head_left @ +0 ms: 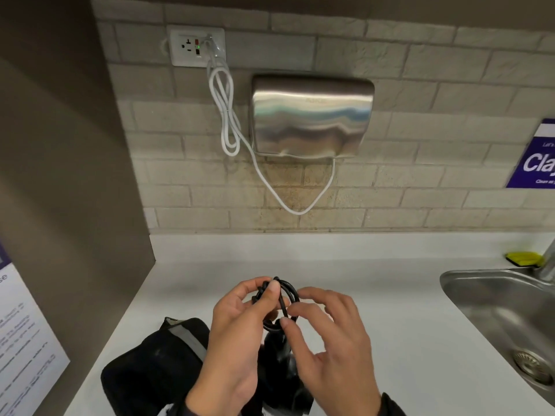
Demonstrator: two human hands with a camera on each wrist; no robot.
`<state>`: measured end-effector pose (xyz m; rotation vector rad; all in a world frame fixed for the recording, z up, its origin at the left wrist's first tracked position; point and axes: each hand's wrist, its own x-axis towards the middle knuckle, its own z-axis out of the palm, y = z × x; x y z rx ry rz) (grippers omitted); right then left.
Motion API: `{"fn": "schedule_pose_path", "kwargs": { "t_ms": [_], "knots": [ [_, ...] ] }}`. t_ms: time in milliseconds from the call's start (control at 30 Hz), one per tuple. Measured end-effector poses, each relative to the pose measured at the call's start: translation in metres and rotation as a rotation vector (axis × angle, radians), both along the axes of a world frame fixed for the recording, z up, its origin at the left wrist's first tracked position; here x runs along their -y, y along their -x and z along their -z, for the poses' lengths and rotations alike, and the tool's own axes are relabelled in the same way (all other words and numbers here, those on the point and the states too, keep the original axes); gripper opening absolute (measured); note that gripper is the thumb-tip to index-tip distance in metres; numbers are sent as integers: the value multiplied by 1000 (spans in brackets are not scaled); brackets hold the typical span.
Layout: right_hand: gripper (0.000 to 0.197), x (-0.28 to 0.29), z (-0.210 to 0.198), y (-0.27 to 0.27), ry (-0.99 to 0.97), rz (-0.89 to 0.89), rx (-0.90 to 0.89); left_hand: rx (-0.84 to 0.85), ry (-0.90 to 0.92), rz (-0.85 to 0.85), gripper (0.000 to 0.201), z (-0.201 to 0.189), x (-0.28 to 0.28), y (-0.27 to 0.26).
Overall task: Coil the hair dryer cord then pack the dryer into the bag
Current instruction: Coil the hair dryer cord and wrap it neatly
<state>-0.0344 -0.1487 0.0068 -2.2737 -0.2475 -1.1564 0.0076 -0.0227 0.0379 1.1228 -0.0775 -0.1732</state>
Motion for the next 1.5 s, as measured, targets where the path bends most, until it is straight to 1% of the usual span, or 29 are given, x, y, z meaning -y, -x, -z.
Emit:
{"fn": "schedule_pose_path", "kwargs": {
  "t_ms": [67,133,167,233,333,400,433,467,533,600,700,733,800,833,867,933,1000,1067,1167,1300,1500],
  "knots": [
    [10,-5,-1,0,1,55,30,-46,19,25,22,1,-1,-1],
    [9,-9,-3,3,-4,71,3,-70,32,48,25,3,-1,-1],
    [9,-11,-5,5,-24,74,-47,-75,37,53,25,4,0,-1],
    [9,-13,-11,7,-127,53,-221,-62,19,44,26,6,1,-1],
    [13,-6,-26,9,-365,-75,-538,28,-93,-5,20,9,4,-1],
    [18,4,-39,9,-619,-157,-657,119,-167,-25,19,10,5,0],
    [22,10,-46,8,-748,-193,-710,161,-196,-27,21,10,6,0],
    [30,16,-52,8,-832,-226,-755,197,-227,-28,22,11,7,1],
    [44,24,-62,6,-888,-289,-789,251,-276,-29,22,13,7,2],
    [47,31,-68,4,-943,-364,-831,281,-282,-40,21,14,8,2],
    [45,41,-77,6,-1041,-507,-921,263,-266,-64,22,15,8,-1],
    [40,45,-78,7,-1049,-564,-928,251,-263,-72,24,15,7,-2],
    [19,49,-80,11,-1029,-654,-898,245,-261,-79,25,17,5,-4],
    [13,49,-79,12,-1015,-678,-877,246,-260,-79,25,17,5,-5],
    [11,48,-78,13,-1009,-692,-853,247,-261,-79,24,17,5,-4],
    [10,42,-74,14,-1035,-682,-789,249,-257,-71,22,17,5,-3],
    [13,36,-70,13,-1111,-648,-708,258,-242,-57,20,17,7,-2],
    [11,29,-69,12,-1194,-639,-632,277,-231,-45,24,16,8,0],
    [8,22,-68,12,-1292,-673,-543,278,-161,-30,30,16,9,1],
    [13,16,-68,11,-1392,-698,-484,278,-118,-10,32,17,10,0],
    [21,12,-79,14,-1542,-724,-466,299,-100,1,32,18,10,-2]
  ]
}}
